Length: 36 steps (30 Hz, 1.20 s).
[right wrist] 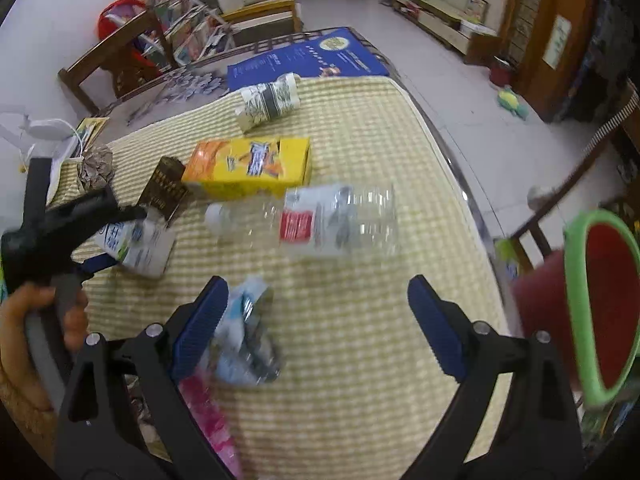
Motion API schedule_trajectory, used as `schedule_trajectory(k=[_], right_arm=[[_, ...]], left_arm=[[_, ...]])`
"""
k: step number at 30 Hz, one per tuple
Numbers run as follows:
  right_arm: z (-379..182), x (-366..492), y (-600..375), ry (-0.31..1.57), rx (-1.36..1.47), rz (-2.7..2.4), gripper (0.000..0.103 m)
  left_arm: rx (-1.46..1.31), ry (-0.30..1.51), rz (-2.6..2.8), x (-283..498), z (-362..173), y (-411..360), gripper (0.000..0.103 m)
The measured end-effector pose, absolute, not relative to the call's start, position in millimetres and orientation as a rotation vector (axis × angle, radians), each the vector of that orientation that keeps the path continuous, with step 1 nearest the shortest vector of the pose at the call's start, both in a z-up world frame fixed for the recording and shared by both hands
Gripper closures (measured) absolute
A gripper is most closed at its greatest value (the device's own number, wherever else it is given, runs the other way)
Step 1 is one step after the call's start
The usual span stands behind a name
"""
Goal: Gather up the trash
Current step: 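Grasp the white milk carton with the left gripper while the right grasps the water bottle, then lift the milk carton with the left gripper while the right lifts the water bottle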
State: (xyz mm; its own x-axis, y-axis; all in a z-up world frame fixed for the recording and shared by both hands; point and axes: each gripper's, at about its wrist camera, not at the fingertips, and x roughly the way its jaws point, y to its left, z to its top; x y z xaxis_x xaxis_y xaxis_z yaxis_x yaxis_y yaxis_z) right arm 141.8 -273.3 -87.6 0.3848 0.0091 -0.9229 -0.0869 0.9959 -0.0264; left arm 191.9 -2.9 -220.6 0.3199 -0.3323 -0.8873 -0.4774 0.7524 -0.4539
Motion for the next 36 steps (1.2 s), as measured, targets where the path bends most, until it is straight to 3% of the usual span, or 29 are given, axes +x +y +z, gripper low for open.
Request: schedule_trajectory(k=[9,13,15,18,21,23,24,29,36], right_arm=[[-118,207,-257,1.293,-0.380,0.338,0.009],[-143,212,-247,1.351,-0.516,0.385,0.009],[-152,210,-247,1.392,-0.520,0.402,0.020],[-155,206,-244,1.424,-0.497,0.428,0.029],[-154,204,-245,1.413,-0.489,0.423,0.029],[-149,205,-246,1.391,-0.448,0.407,0.030],[-149,204,-247,1.383,-0.422,0.393,0.031],[-142,186,-243,1.328,-0.381,0.359,0.042],[-102,152,-246,1.233,-0.168,0.308,0.043]], left_arm=[[-0.631,1.323,-0.044,186,-206,10,0.044],[-0.549,1.342,-0.067,184,-203,7,0.044],[-0.527,1.334,-0.059,183,-202,6,0.042],[-0.545,1.316,-0.055,184,-201,2,0.028],[-0.542,1.325,-0.048,185,-205,-6,0.025],[-0.525,1.324,-0.048,184,-207,-11,0.029],[-0.517,1.320,-0.041,183,-207,-12,0.038],[-0.519,1.296,-0.070,177,-201,-10,0.045],[-0.470,1.189,-0.079,151,-164,-3,0.047]])
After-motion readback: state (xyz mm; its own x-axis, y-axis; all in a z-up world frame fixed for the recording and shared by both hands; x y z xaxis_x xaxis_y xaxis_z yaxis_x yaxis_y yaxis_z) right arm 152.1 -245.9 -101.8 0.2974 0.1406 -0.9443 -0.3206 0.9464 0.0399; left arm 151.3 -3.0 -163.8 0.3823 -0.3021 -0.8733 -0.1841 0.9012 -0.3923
